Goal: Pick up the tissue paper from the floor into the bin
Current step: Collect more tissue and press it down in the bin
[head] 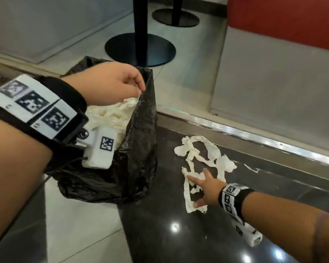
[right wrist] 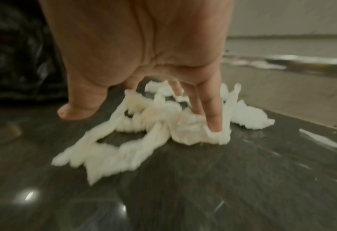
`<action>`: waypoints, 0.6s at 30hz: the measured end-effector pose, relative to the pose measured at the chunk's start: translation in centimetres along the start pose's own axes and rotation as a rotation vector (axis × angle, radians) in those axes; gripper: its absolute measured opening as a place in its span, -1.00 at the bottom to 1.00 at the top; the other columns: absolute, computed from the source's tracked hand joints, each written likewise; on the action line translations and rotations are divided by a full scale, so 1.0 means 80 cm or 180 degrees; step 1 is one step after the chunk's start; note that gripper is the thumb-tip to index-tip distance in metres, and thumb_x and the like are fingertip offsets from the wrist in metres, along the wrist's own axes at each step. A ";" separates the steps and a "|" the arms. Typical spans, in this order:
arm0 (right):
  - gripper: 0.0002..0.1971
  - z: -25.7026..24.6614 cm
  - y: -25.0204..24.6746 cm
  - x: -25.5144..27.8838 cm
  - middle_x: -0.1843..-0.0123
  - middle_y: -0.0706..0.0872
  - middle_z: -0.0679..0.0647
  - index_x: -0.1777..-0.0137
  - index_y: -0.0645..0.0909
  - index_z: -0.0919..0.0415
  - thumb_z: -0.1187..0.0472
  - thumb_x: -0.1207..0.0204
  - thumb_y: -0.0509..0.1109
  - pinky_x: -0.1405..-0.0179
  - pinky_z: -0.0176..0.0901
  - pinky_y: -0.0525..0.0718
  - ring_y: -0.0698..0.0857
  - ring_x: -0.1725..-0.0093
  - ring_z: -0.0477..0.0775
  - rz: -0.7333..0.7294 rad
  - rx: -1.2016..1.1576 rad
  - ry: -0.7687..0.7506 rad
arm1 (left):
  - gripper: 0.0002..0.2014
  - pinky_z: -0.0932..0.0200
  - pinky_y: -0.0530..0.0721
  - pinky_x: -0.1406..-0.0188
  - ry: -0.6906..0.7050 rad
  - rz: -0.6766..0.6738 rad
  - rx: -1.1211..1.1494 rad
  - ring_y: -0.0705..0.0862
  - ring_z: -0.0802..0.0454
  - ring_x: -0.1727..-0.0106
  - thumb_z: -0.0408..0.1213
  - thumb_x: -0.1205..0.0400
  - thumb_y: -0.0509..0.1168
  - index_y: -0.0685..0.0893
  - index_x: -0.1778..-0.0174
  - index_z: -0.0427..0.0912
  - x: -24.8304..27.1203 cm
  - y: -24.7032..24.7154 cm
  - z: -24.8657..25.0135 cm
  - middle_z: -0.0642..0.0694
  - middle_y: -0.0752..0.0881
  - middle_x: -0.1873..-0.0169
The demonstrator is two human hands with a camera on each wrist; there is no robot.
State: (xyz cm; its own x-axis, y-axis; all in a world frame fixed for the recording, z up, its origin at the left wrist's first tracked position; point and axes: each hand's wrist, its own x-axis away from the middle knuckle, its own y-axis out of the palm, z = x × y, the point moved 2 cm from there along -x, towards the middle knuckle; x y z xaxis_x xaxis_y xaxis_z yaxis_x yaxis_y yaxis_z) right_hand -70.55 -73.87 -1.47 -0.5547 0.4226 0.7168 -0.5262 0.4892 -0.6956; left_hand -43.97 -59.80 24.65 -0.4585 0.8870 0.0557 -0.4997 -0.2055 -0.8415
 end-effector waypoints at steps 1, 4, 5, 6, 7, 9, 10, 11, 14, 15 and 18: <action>0.00 -0.002 0.012 -0.003 -0.69 -0.27 0.19 -0.54 -0.11 -0.49 -0.28 -0.25 0.52 -0.46 0.13 0.49 0.41 -0.51 0.39 -0.0009 0.0129 -0.0048 | -0.91 0.44 0.56 0.39 0.0120 -0.0057 -0.0011 0.66 0.15 0.30 -0.17 -0.58 0.31 0.69 0.05 0.07 0.000 0.017 0.015 0.05 0.74 0.23; -0.17 -0.012 0.032 -0.015 -0.61 0.12 0.21 -0.56 0.12 -0.26 -0.09 -0.36 0.50 -0.33 0.17 0.57 0.46 -0.38 0.42 0.0153 0.0555 -0.0226 | -0.88 0.28 0.65 0.03 0.0578 -0.0544 -0.0159 0.68 0.05 0.13 -0.18 -0.56 0.29 0.69 0.04 0.06 0.005 0.089 0.050 0.10 0.72 0.19; -0.32 -0.015 0.032 -0.017 -0.52 0.29 0.21 -0.52 0.26 -0.11 0.05 -0.43 0.46 -0.27 0.14 0.59 0.51 -0.32 0.37 0.0191 0.0563 -0.0376 | -0.85 0.19 0.64 -0.04 0.0707 -0.0796 -0.0326 0.67 0.05 0.07 -0.18 -0.56 0.26 0.68 0.01 0.05 0.007 0.120 0.057 0.09 0.73 0.14; -0.49 -0.017 0.029 -0.016 -0.43 0.43 0.21 -0.44 0.40 0.04 0.17 -0.49 0.39 -0.22 0.08 0.59 0.56 -0.26 0.32 0.0245 0.0457 -0.0527 | -0.83 0.13 0.64 -0.07 0.0783 -0.1051 -0.0485 0.66 0.02 0.03 -0.18 -0.56 0.23 0.68 0.00 0.03 0.011 0.151 0.062 0.06 0.74 0.09; -0.64 -0.018 0.023 -0.016 -0.33 0.55 0.21 -0.32 0.52 0.14 0.24 -0.52 0.31 -0.17 -0.01 0.57 0.60 -0.22 0.26 0.0299 0.0238 -0.0644 | -0.81 0.08 0.64 -0.06 0.0809 -0.1267 -0.0607 0.66 -0.02 0.02 -0.19 -0.55 0.20 0.67 -0.01 0.00 0.015 0.183 0.062 0.00 0.74 0.07; -0.76 -0.015 0.005 -0.011 -0.18 0.67 0.21 -0.15 0.63 0.23 0.28 -0.55 0.22 -0.06 -0.15 0.51 0.65 -0.12 0.17 0.0482 -0.0200 -0.0802 | -0.81 0.01 0.65 -0.02 0.0694 -0.1568 -0.0733 0.65 -0.10 0.02 -0.21 -0.54 0.18 0.65 0.02 -0.06 0.025 0.240 0.054 -0.08 0.72 0.05; -0.80 -0.009 -0.009 -0.011 -0.12 0.70 0.21 -0.08 0.63 0.23 0.28 -0.56 0.21 -0.02 -0.17 0.49 0.65 -0.07 0.15 0.0647 -0.0514 -0.0762 | -0.82 0.02 0.65 0.01 0.0566 -0.1671 -0.0742 0.65 -0.11 0.02 -0.22 -0.55 0.18 0.65 0.02 -0.08 0.030 0.264 0.045 -0.10 0.70 0.04; -0.84 0.001 -0.020 -0.011 -0.04 0.71 0.21 0.02 0.62 0.21 0.25 -0.56 0.21 -0.01 -0.15 0.52 0.66 -0.03 0.16 0.0853 -0.0989 -0.0635 | -0.82 0.03 0.65 0.02 0.0427 -0.1755 -0.0730 0.65 -0.12 0.01 -0.22 -0.55 0.18 0.65 0.01 -0.09 0.035 0.287 0.034 -0.12 0.68 0.01; -0.82 0.048 -0.053 -0.010 0.24 0.69 0.21 0.25 0.56 0.24 0.12 -0.44 0.31 0.04 -0.06 0.63 0.67 0.18 0.21 0.1450 -0.2748 -0.0341 | -0.79 0.03 0.63 -0.11 0.0095 -0.1883 -0.0736 0.61 -0.12 -0.12 -0.21 -0.56 0.20 0.63 -0.07 -0.06 0.042 0.335 0.007 -0.10 0.61 -0.11; -0.81 0.065 -0.065 -0.007 0.30 0.68 0.17 0.26 0.57 0.24 0.11 -0.42 0.37 0.14 -0.13 0.62 0.66 0.27 0.15 0.1658 -0.3184 -0.0234 | -0.77 0.02 0.61 -0.15 0.0058 -0.1842 -0.0771 0.58 -0.13 -0.17 -0.20 -0.56 0.20 0.61 -0.11 -0.06 0.039 0.346 0.001 -0.09 0.58 -0.15; -0.75 0.111 -0.088 -0.001 0.27 0.67 -0.01 0.13 0.58 0.17 -0.03 -0.52 0.39 0.21 -0.15 0.51 0.63 0.26 0.00 0.2181 -0.3443 0.0069 | -0.68 -0.06 0.57 -0.23 0.0097 -0.1488 -0.0918 0.50 -0.18 -0.26 -0.21 -0.54 0.22 0.51 -0.23 -0.05 0.013 0.369 -0.003 -0.08 0.48 -0.28</action>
State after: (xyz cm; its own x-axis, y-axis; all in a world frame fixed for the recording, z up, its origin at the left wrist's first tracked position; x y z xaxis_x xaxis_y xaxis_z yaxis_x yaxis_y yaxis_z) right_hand -72.48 -84.12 2.91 -0.4872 0.8404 0.2373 0.6568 0.5317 -0.5346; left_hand -59.05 -64.82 -0.24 -0.2123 0.8690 0.4470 -0.4215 0.3313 -0.8441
